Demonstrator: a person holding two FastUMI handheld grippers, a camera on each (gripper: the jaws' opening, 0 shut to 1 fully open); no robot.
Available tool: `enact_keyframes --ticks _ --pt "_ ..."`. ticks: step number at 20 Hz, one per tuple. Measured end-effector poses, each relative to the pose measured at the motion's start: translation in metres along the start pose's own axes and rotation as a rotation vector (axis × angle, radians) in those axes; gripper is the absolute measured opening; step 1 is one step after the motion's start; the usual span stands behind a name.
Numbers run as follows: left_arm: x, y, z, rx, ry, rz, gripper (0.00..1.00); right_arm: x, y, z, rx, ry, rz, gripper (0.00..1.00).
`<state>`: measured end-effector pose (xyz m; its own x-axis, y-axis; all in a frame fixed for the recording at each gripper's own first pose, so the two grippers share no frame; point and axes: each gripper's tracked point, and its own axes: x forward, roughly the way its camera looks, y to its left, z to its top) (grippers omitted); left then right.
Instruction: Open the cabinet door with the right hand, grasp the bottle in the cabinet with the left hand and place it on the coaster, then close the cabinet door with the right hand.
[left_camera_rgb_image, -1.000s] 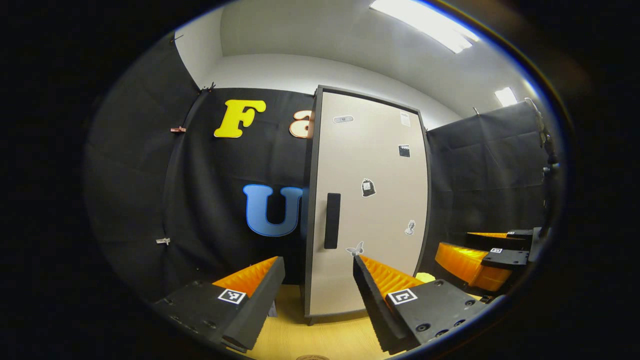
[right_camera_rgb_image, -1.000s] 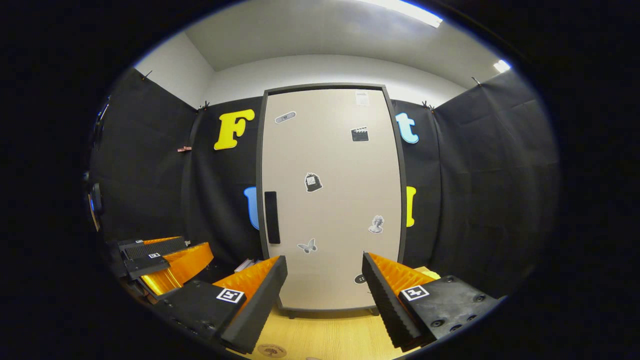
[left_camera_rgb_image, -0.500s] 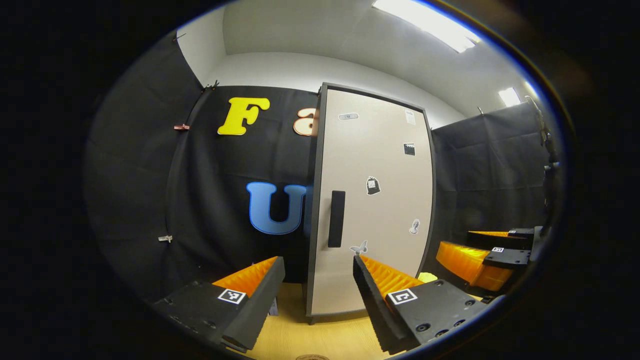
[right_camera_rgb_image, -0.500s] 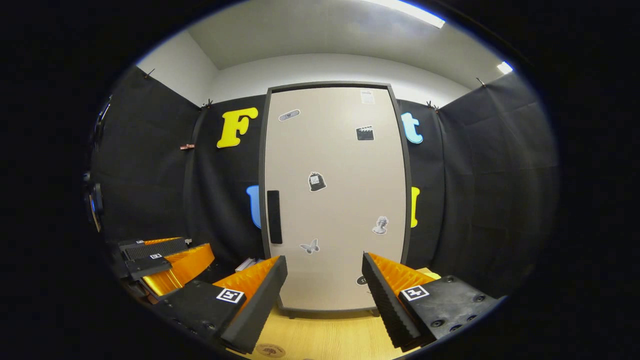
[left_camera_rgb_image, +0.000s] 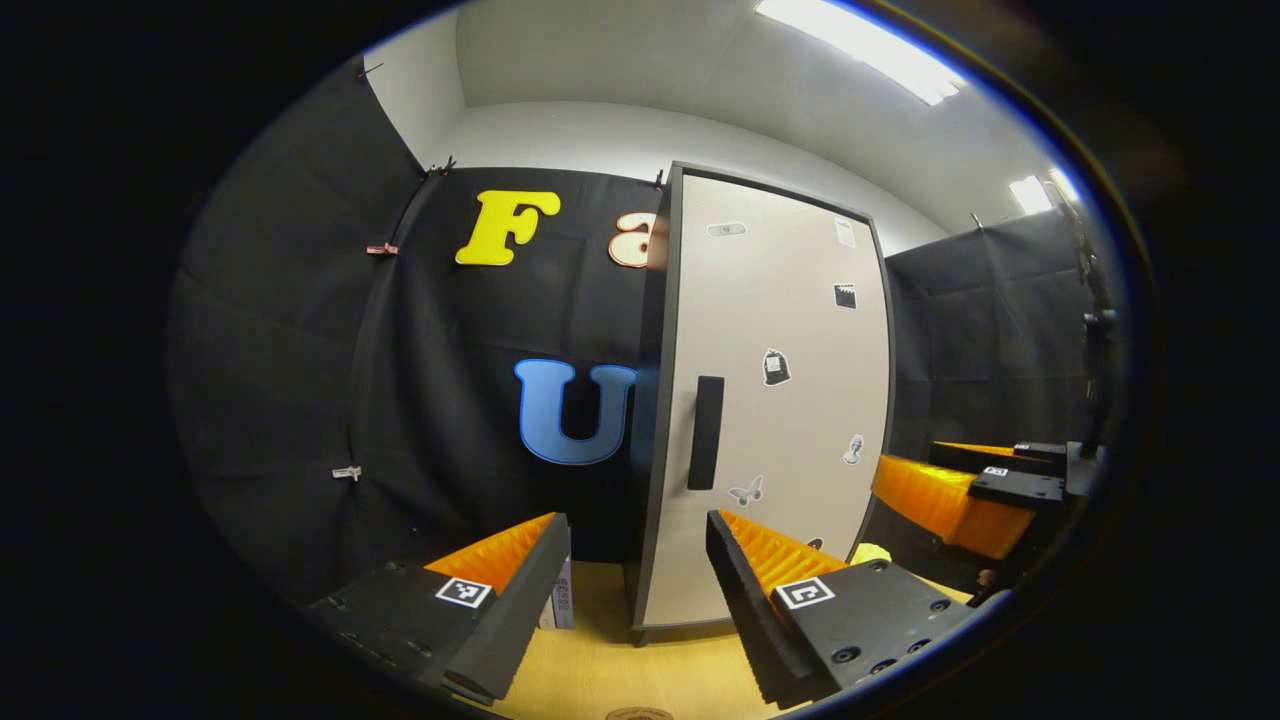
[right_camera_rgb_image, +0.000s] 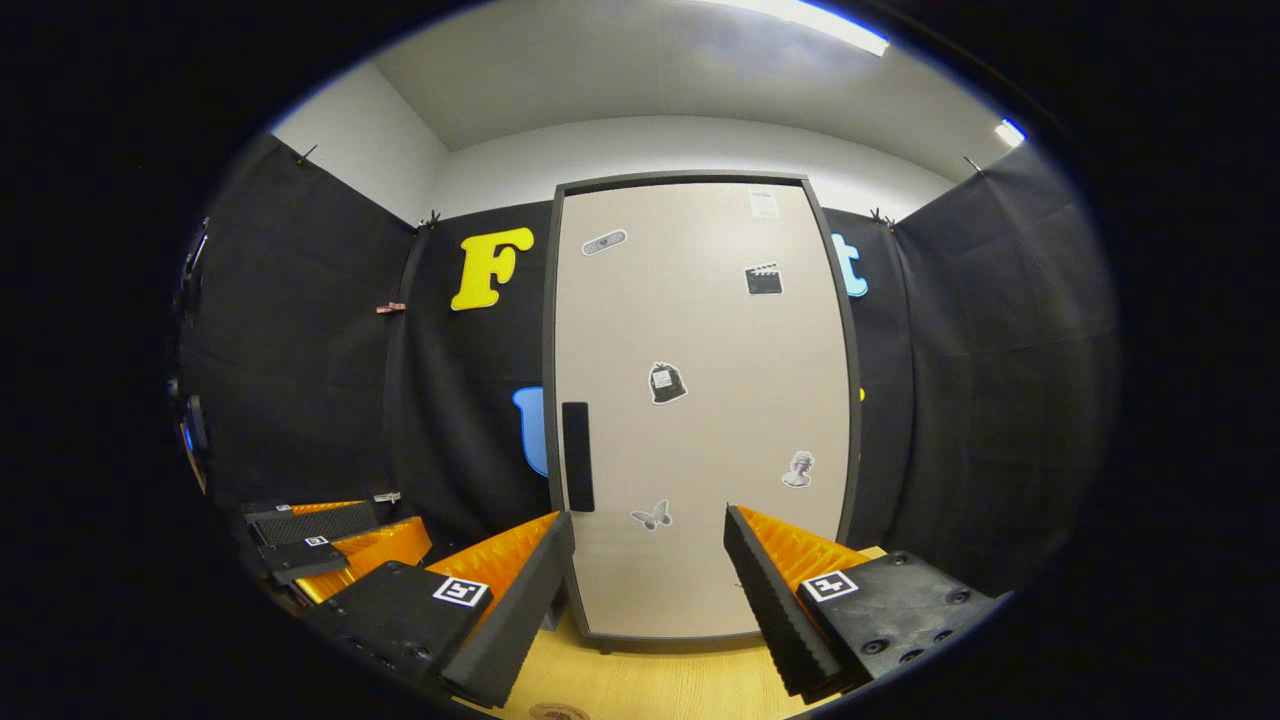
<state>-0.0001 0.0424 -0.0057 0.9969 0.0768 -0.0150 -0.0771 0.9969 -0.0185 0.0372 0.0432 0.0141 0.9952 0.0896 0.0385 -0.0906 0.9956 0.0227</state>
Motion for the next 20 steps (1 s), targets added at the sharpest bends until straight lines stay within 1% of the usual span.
enact_keyframes --ticks 2,6,9,11,13,16,20 --pt "0.001 0.009 -0.001 0.003 0.003 0.018 0.88 0.005 0.011 0.0 -0.002 -0.007 0.023 0.98" --pt "0.009 0.021 -0.008 0.004 0.016 0.013 0.88 0.02 0.021 0.0 -0.022 -0.034 0.017 0.97" --pt "0.014 0.033 -0.013 0.009 0.036 0.024 0.87 0.036 0.033 -0.006 -0.025 -0.021 0.035 0.98" --pt "0.014 0.041 -0.01 0.01 0.022 0.035 0.88 0.049 0.043 -0.008 -0.017 -0.011 0.051 0.98" --pt "0.014 0.044 -0.01 0.002 0.018 0.029 0.87 0.063 0.053 -0.008 -0.021 -0.018 0.06 0.98" --pt "0.015 0.057 -0.011 0.01 0.016 0.045 0.87 0.087 0.063 -0.012 -0.045 -0.022 0.052 0.97" --pt "0.018 0.071 -0.013 0.02 0.02 0.076 0.87 0.121 0.067 -0.023 -0.066 -0.015 0.021 0.97"
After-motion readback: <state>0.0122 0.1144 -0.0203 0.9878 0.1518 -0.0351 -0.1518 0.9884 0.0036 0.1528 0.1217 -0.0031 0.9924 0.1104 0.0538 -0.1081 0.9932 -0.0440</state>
